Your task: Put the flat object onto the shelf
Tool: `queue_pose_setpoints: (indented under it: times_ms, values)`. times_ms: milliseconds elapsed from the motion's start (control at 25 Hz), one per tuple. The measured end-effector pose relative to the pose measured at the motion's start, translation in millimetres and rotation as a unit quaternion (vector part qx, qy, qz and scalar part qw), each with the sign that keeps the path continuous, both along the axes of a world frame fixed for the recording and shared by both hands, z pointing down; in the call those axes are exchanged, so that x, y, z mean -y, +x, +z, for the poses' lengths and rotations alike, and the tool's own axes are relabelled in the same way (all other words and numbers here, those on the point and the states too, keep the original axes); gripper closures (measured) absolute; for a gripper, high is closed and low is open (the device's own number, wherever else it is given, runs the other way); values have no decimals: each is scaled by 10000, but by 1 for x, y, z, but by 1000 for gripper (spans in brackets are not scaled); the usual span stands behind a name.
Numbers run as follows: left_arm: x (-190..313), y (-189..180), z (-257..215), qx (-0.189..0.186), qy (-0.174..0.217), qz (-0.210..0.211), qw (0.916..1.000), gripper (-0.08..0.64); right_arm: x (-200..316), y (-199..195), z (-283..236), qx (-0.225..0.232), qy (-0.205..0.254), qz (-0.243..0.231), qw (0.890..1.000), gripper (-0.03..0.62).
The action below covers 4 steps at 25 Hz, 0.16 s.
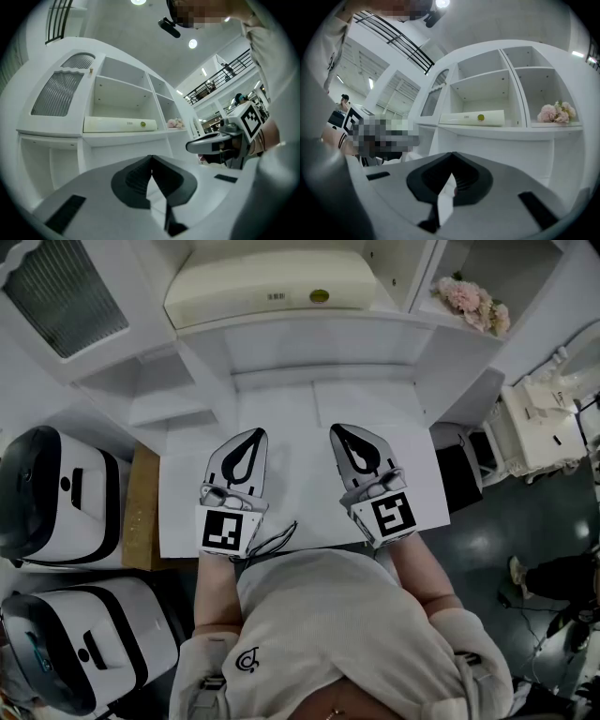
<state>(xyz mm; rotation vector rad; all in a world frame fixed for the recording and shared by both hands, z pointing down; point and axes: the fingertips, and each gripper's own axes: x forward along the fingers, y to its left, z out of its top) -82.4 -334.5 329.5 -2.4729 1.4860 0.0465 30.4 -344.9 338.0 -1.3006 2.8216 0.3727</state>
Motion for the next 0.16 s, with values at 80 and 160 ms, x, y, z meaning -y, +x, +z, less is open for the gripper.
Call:
queue_pose_setpoints:
  times_ms: [80, 160]
  values:
    - [-1, 2, 1, 75, 21, 66, 9999, 548, -1, 0, 1, 17, -14, -9, 10000, 586]
    - [-1, 5, 2, 161, 39, 120, 9998, 548, -1, 0, 2, 32, -27, -8, 10000, 586]
